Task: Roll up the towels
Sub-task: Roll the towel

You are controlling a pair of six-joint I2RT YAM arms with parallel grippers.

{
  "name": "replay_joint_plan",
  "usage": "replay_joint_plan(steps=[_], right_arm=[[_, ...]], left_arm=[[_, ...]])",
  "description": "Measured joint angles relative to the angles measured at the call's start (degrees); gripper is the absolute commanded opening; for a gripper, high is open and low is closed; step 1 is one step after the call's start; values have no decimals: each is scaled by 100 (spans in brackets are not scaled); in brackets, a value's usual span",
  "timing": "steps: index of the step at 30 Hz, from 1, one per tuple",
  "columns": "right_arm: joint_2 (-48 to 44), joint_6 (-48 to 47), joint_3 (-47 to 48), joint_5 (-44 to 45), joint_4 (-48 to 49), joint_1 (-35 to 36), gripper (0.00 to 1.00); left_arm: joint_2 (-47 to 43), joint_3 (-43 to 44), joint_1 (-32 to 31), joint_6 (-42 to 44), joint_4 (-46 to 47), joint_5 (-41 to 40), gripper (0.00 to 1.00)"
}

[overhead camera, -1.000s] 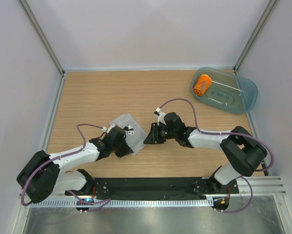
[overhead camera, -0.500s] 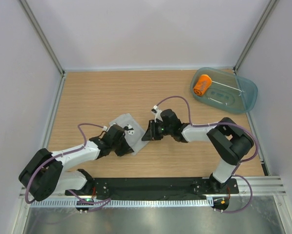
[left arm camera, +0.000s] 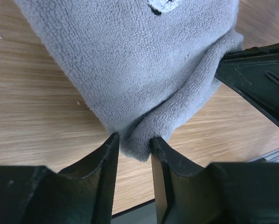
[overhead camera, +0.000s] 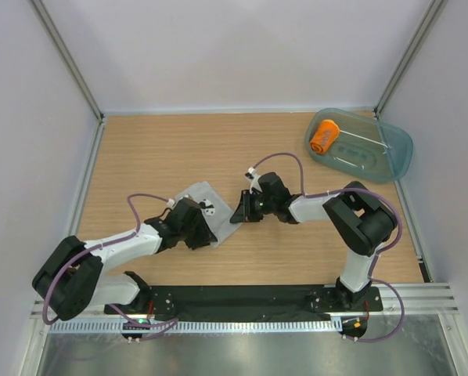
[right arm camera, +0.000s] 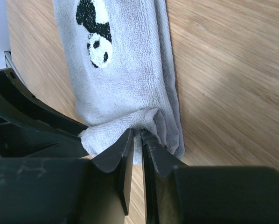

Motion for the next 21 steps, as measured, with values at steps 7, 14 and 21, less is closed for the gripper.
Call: replay_joint_plan(steps=[7, 14, 21], right_arm=[[120, -101, 227, 11, -184, 0, 19], [164, -348, 549, 136, -695, 2, 19], [177, -494, 719, 188, -1008, 2, 18]], left_arm=[[-457, 586, -286, 726, -1272, -1123, 40], [-922, 1353, -885, 1506, -1991, -2363, 36], [-315, 1681, -1853, 2406, -1510, -2664, 46]])
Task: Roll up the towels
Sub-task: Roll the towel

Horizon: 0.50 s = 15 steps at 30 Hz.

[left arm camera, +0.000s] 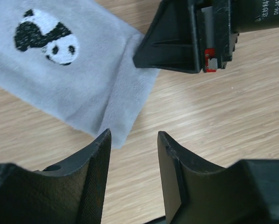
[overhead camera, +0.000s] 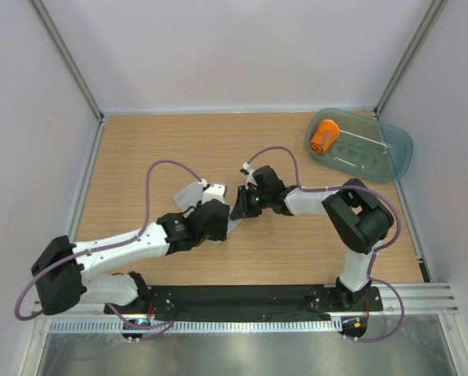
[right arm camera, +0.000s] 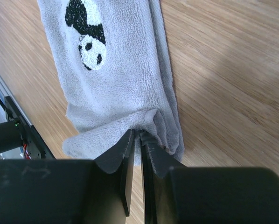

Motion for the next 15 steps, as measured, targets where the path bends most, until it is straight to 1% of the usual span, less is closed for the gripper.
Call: replay_joint_plan(steps=[4, 8, 14, 15], right_arm=[[24, -72, 114, 31, -188, 0, 18], [90, -168, 291, 63, -413, -2, 17], [243, -219, 560, 59, -614, -61, 17], [256, -221, 588, 59, -643, -79, 17]], left_arm=[[507, 9, -76, 326, 577, 63, 47], [822, -35, -74, 531, 1036, 72, 46], [1215, -468, -74, 702, 1784, 170, 44], [1276, -553, -74, 713, 1875, 181, 42]])
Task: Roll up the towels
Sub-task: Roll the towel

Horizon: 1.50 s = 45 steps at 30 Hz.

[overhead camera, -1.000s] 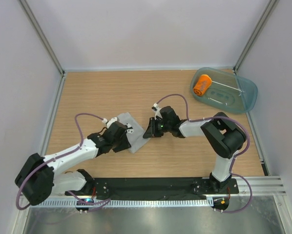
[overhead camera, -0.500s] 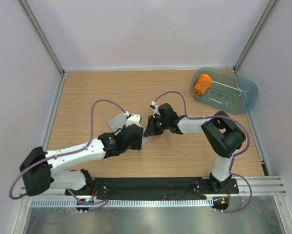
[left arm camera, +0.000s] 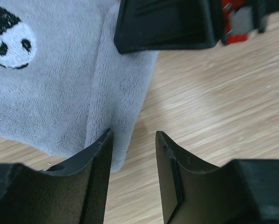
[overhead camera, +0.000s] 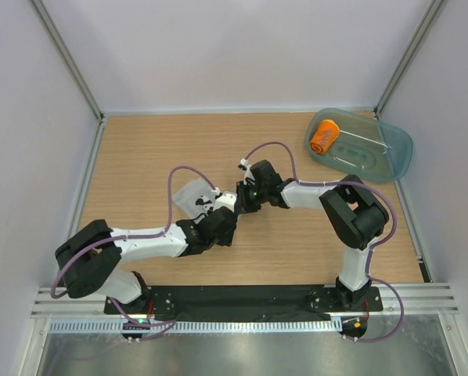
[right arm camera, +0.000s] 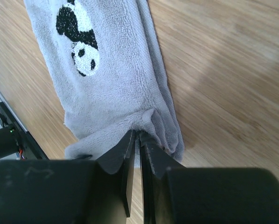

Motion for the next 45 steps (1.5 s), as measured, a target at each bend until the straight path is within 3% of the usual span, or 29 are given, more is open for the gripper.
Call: replay_joint_plan(steps=[7, 19, 32, 45], right_arm=[[72, -2, 74, -131, -63, -98, 17], [138, 0, 103, -291, -63, -164, 16], [179, -20, 162, -348, -114, -195, 16], [262, -155, 361, -466, -420, -424, 16]], left_arm=[[190, -260, -7, -63, 400, -273, 41], [-417, -221, -238, 35, 400, -446, 46], [625, 39, -247, 28, 315, -951, 44], [455, -245, -247, -555, 535, -1062, 44]])
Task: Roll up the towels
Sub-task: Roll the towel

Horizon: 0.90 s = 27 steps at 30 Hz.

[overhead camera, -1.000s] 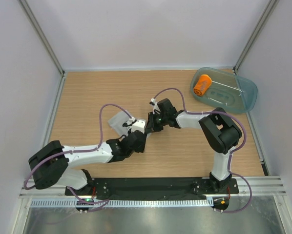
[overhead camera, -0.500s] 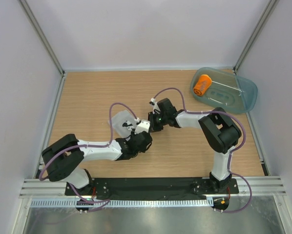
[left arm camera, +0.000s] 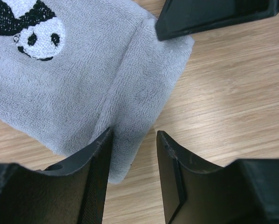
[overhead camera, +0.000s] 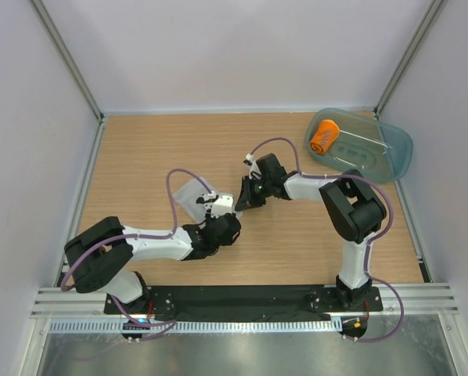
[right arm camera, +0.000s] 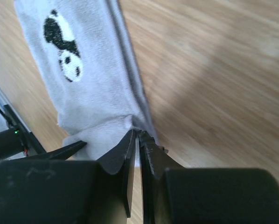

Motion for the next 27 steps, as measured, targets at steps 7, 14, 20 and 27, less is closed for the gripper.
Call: replay_joint_plan(steps=[7, 14, 20, 27], right_arm=[[210, -107, 240, 94, -234, -116, 16], [280, -105, 323, 81, -249, -116, 16], [221, -146, 352, 271, -387, -149, 25], [-407, -380, 315, 1473, -1185, -352, 66]], left_arm=[[98, 72, -13, -278, -186, -129, 32], [365, 339, -13, -391, -476, -378, 4], [595, 730, -22, -380, -892, -367, 0], [603, 1067, 0, -389, -1432, 219, 0]])
